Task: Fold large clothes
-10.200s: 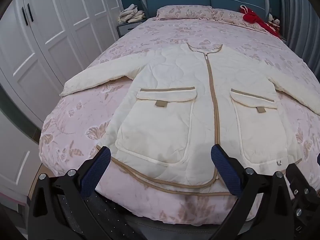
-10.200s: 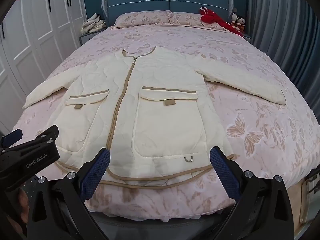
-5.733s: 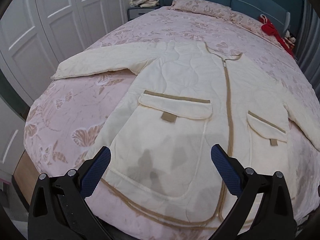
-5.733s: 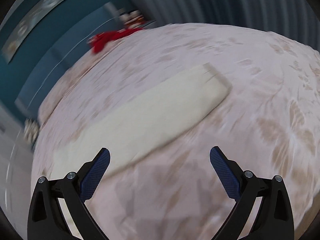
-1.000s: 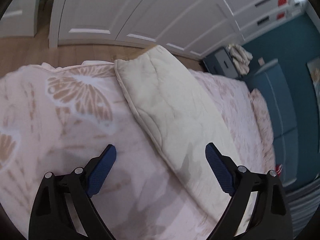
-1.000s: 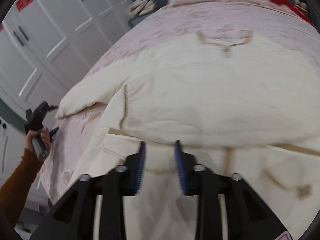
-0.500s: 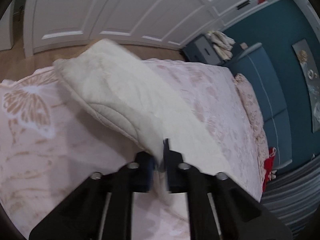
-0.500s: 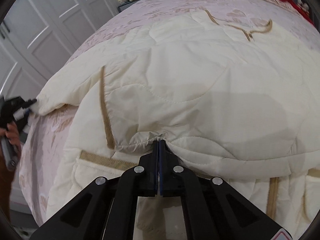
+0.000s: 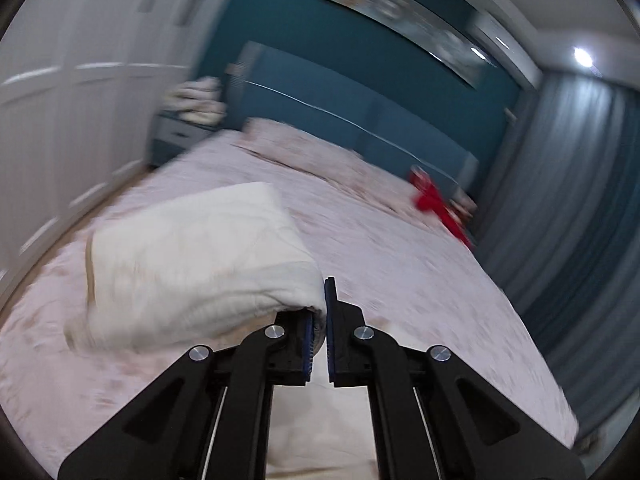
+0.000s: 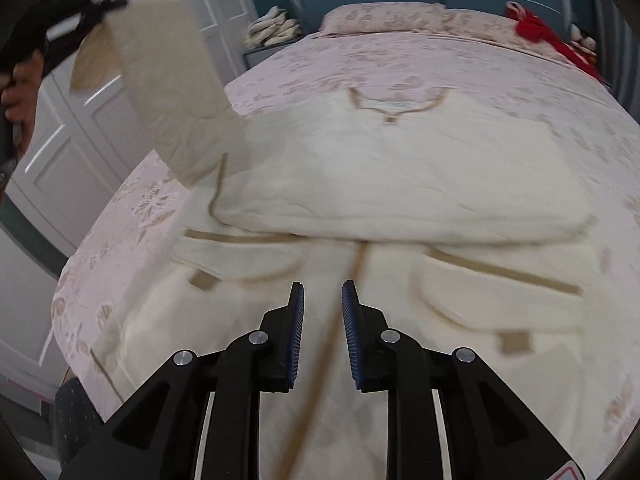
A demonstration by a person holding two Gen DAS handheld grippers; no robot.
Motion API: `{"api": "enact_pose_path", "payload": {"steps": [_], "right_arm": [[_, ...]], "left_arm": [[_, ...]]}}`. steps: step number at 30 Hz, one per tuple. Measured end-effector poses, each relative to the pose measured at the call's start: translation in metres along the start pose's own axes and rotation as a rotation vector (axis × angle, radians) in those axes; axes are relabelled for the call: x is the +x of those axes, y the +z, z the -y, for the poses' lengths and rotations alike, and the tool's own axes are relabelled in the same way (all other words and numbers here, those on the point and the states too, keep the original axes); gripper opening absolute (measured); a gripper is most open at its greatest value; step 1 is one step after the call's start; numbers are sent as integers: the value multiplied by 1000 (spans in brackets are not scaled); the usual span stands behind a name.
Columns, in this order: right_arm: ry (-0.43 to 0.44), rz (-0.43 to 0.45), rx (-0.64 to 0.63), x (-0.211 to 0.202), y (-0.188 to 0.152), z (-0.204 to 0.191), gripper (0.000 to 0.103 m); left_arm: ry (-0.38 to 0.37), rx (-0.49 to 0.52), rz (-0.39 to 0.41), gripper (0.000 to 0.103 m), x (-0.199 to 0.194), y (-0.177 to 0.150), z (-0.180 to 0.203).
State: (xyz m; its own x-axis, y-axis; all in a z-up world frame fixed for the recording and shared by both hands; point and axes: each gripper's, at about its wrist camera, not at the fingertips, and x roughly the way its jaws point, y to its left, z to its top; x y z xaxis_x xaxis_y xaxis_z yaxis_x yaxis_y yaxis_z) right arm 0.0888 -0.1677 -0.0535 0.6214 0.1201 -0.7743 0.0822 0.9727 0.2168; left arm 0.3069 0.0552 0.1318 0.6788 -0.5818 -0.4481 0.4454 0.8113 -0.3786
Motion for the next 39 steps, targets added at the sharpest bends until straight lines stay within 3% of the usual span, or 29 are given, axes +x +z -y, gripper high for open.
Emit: {"api": "enact_pose_path", "payload": {"steps": [4,6,10,12,13,16,20,22,24,28,30,32,35,39], "right_arm": [[-17,13,66,-18,-8,34,20],[-19,13,101,-22,-11,49,20],[-27,8,148,-24,-18,68,20],[-33,7,158,-26,-21,75,21],[-35,4,163,-25,-22,78,21],[-45,10,180,-29,-26,90,30],[-57,29,172,-30,-21,97,34],[-65,50,134,-31,-12,92,36],[-54,81,76,-26,7,79,43],[7,113,-19,1,50,39,46],[21,118,-59,16,67,19,52],[34,103,-95,37,83,-2,53],[51,59,-132,65,94,-27,56],[20,16,-193,95,95,-46,56]], "left_arm": [[-65,99,-134,4,43,-41,69],[-81,127,-231,4,72,-77,95],[-30,168,-435,6,128,-157,116],[2,163,-535,15,154,-196,118],[12,154,-584,29,164,-220,118],[17,138,-539,53,147,-238,119],[-105,2,-358,94,81,-207,106],[-129,-46,-246,96,50,-191,94],[-74,-112,-188,95,32,-171,59],[43,-370,-215,90,48,-154,-27],[66,-485,-244,88,58,-157,-62],[103,-617,-277,77,70,-169,-100],[126,-712,-298,74,79,-179,-124],[101,-801,-301,73,84,-187,-137]]}}
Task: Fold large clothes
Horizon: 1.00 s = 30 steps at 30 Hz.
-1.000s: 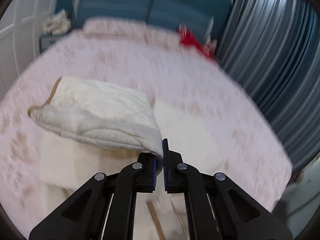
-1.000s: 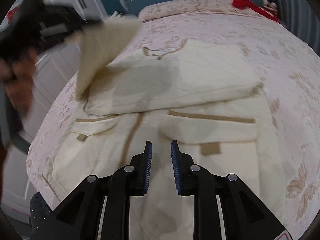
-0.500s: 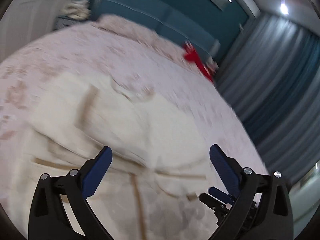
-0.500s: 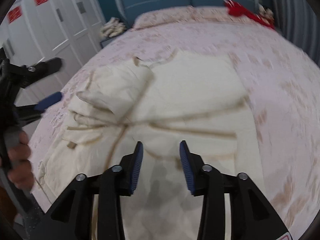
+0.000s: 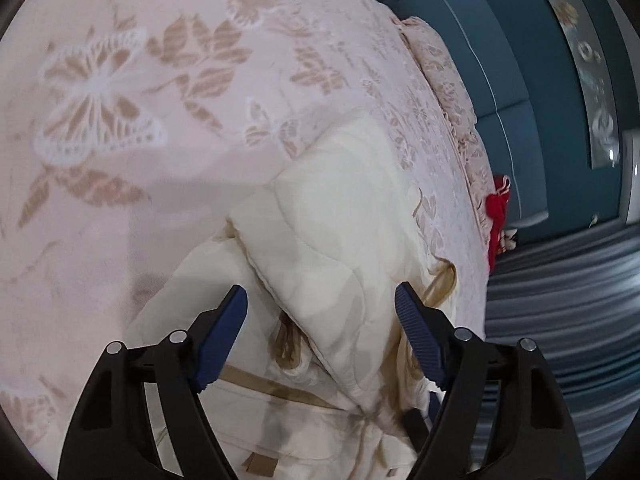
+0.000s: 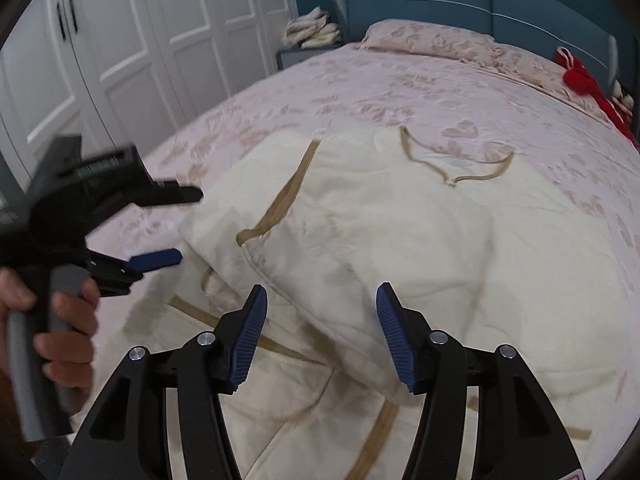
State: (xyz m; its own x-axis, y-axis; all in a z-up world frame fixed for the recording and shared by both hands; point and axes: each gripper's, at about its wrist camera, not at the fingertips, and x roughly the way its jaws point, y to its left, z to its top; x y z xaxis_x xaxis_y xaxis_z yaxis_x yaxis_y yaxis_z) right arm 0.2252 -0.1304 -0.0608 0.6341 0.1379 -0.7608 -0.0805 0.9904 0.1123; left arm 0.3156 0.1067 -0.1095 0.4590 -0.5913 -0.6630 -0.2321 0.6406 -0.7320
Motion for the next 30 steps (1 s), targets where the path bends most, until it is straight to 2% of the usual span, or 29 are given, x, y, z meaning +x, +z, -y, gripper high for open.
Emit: {"api": "enact_pose_path", "payload": {"steps": [2,3,4,5,6,7,8,9,13,15,17,19,22,25,27,28,29,30], "right_arm": [[-9,-8,-1,9,2,0,56],[-12,-9,5,12,4,1,51],[-5,-6,19,13,6,3,47],[6,-4,39,13,10,7,28],[12,-6,60,12,12,13,8],[10,-5,80,12,15,17,7],[29,19,127,4,19,27,6],[48,51,171,-5,22,36,5],[36,234,366,-76,21,97,5],[14,266,476,-98,2,131,4],[-4,238,561,-100,-24,160,3],[-17,160,608,-85,-50,173,3],[-39,86,607,-64,-74,173,3],[-23,16,637,-45,-92,175,5],[14,17,675,-47,-97,179,16],[27,38,693,-54,-96,183,18],[34,61,705,-60,-95,185,27],[36,94,718,-67,-94,189,40]], "left_arm": [[-1,-36,2,65,3,2,-10],[4,-54,6,63,5,5,-12],[9,-68,13,56,4,8,-16],[18,-78,20,44,5,11,-17],[33,-82,28,36,6,14,-16],[45,-80,31,22,6,17,-15],[55,-73,35,14,5,19,-14],[71,-57,45,11,2,20,-12],[124,32,141,7,-17,21,2],[142,63,155,7,-19,19,5],[176,105,146,7,-12,15,7],[214,128,135,6,-1,8,8],[281,169,150,6,8,-1,7],[323,208,156,7,14,-4,7],[338,235,158,7,14,-4,9],[341,243,158,7,14,-4,10],[342,248,155,7,14,-3,10],[340,246,152,7,14,-2,9]]}}
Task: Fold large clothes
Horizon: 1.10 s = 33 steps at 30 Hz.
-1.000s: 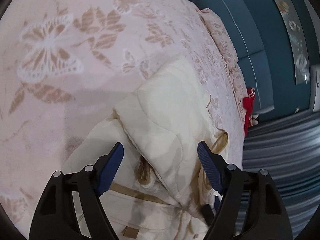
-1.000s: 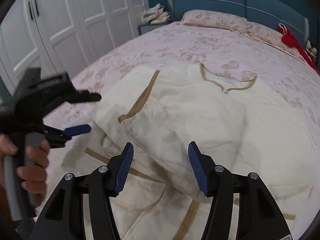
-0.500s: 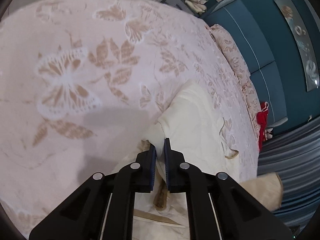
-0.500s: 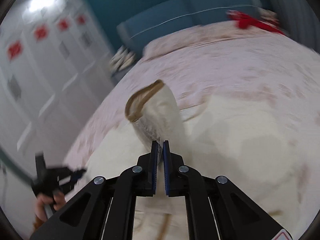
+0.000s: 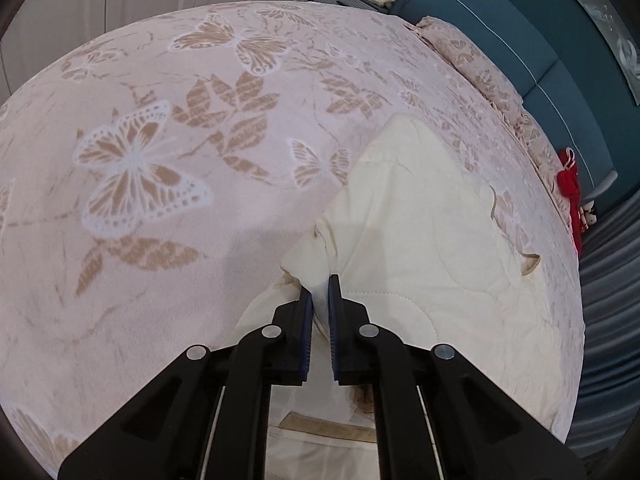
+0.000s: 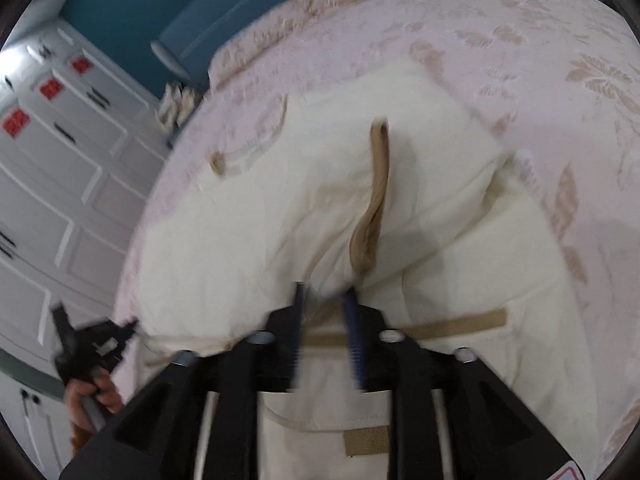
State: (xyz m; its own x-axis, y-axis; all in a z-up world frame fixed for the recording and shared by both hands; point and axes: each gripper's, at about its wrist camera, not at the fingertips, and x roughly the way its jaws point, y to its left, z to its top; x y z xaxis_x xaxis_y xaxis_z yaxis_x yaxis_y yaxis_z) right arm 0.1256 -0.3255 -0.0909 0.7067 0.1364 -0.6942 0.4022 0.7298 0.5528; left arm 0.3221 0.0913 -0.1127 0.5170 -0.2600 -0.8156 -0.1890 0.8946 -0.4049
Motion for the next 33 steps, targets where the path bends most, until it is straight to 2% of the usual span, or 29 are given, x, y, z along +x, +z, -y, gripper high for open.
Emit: {"api": "enact_pose_path", "payload": {"steps": [2,5,7,8,10,13,14,15,16,17,19,20,28,33], "right_arm": [[12,51,35,-10,8,2,52],[2,25,77,1,22,9,52],[-18,-33,86,18,25,9,32],[-25,-51,66,22,27,5,8],[-19,-19,-18,14,36,-18,7],[93,137,-110,-37,58,-58,5],[121,200,-150,-57,63,-68,4],[114,235,-180,-67,64,-70,4],[90,225,-184,-64,62,-65,4],[12,156,-180,-41,57,-52,4],[-102,46,-166,-2,42,-24,3],[-125,21,-161,6,34,-15,3],[-158,-45,-123,36,9,10,3],[-147,-47,-108,38,3,15,4]], "left_arm": [[-4,-9,-5,7,1,1,-1],[0,-7,-9,7,1,0,0],[2,-9,-14,6,0,1,0],[2,-10,-16,6,-1,3,1],[-19,-9,9,5,-12,12,4],[-92,-20,91,5,-46,26,5],[-94,-12,112,5,-53,27,5],[-93,-1,117,5,-53,26,5],[-67,28,107,5,-46,22,6],[-23,52,78,5,-33,16,6],[9,54,32,5,-13,6,1],[21,56,22,5,-6,1,-1],[73,123,32,5,9,-9,0],[120,219,61,6,12,-18,10]]}}
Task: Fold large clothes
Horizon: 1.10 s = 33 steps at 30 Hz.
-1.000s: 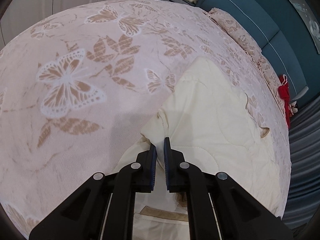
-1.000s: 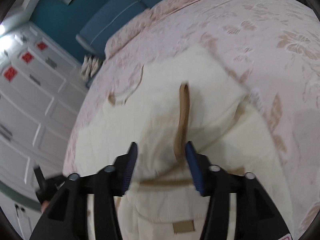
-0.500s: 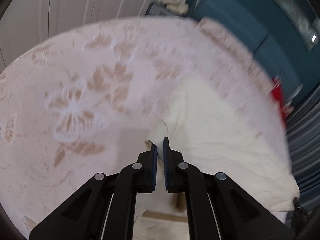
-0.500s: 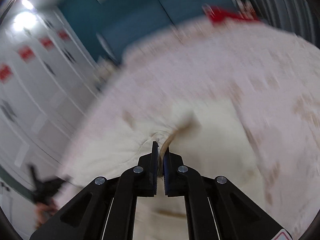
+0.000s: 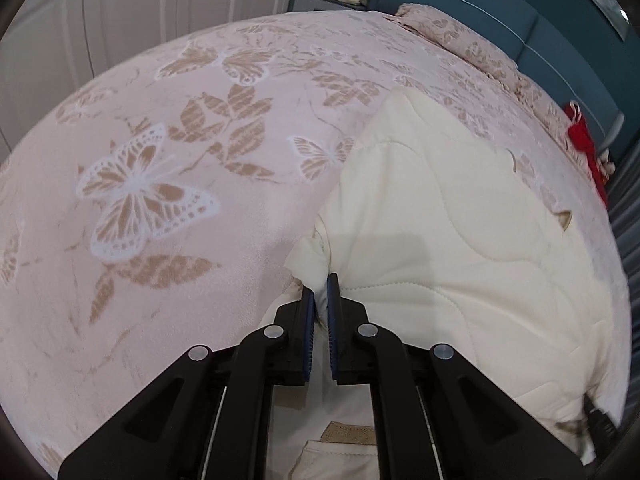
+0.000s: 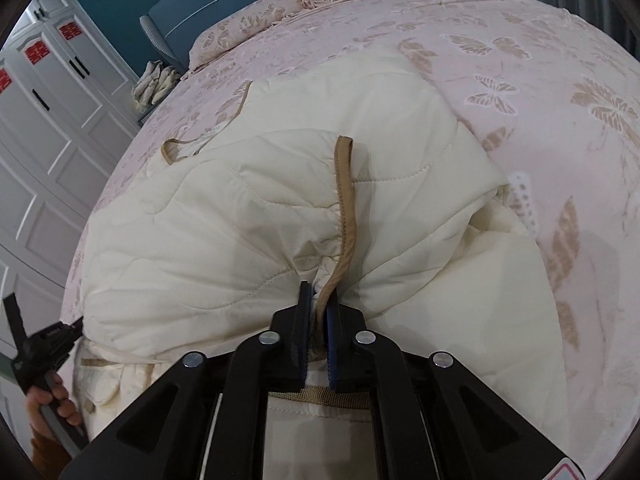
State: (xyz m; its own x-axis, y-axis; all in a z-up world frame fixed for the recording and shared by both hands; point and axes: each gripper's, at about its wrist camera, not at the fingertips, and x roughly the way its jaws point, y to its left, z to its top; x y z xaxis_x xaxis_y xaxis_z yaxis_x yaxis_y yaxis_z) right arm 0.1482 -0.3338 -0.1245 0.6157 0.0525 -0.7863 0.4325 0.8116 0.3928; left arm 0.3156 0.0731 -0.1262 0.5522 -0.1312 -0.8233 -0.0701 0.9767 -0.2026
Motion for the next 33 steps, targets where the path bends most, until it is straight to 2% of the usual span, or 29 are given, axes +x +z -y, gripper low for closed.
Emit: {"api": "enact_pose_path", "payload": {"steps": [2,3,4,6,8,10,12,15,17,21,24,27,30,33], "right_arm": [[2,-7,24,-11,4,2,8],[-13,1,25,-20,5,1,17],[-37,18,15,-31,5,-1,21],[-86,65,-26,-57,4,-6,23],[-121,117,-66,-80,3,-17,24],[-100,145,-94,-94,5,-33,24],[-30,128,-155,-91,9,-66,24],[36,103,-249,-71,11,-108,22],[56,61,-301,-47,7,-133,22],[49,4,-351,-13,-1,-154,22],[29,-25,-370,3,-8,-157,21],[2,-53,-371,19,-13,-154,16],[-14,-72,-375,32,-17,-146,11],[-18,-78,-384,39,-24,-141,10]], "left_arm": [[0,37,0,9,-5,2,2],[-8,45,4,11,-13,3,0],[-10,50,9,16,-21,4,-2],[-10,73,40,17,-45,5,-6],[-1,88,110,19,-83,8,-12],[-16,71,153,19,-105,15,-12],[-86,78,161,19,-117,26,5],[-159,136,140,19,-109,32,46],[-170,190,119,19,-95,29,71],[-150,263,58,19,-58,11,102],[-124,305,15,18,-36,-5,112],[-107,316,-19,18,-17,-19,111],[-98,316,-23,18,-7,-24,107],[-92,324,-21,18,-1,-29,105]]}}
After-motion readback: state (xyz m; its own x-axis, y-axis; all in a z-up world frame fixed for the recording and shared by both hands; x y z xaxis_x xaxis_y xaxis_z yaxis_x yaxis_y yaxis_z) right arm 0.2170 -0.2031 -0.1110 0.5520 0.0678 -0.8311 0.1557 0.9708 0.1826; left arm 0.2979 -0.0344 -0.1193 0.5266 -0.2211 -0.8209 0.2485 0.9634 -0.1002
